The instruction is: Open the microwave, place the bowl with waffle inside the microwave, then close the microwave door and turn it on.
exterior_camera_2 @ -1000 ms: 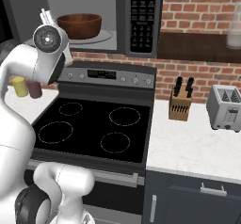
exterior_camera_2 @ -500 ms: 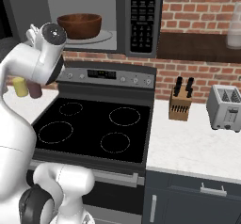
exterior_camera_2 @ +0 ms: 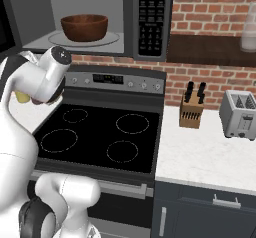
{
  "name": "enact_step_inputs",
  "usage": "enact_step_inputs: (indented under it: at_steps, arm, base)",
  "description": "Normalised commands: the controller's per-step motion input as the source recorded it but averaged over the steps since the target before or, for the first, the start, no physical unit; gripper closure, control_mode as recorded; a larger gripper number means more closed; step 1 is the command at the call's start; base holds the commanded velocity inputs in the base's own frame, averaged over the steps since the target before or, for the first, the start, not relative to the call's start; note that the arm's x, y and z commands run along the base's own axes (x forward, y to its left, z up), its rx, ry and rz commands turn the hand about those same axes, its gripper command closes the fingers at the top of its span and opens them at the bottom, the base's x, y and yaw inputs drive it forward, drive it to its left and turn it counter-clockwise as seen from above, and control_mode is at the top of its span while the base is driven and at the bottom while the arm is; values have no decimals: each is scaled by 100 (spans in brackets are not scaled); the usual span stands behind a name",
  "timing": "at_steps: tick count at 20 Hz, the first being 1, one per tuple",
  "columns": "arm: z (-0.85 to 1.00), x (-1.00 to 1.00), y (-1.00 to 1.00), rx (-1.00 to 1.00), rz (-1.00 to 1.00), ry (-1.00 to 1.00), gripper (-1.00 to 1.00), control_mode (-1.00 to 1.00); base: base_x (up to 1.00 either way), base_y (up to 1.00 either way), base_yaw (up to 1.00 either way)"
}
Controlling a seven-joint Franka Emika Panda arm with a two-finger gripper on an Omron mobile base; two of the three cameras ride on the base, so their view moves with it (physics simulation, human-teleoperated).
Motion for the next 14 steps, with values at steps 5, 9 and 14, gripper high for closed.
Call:
enact_step_inputs:
  at_steps: [5,9,14]
  arm:
    - [-68,0,49,-3,13,1,100,-100]
    - [-46,-1,49,-15,5,0,100,-100]
    - [-37,0,42,-30,3,0,100,-100]
  base:
    - [0,0,0]
    - [0,0,0]
    - [0,0,0]
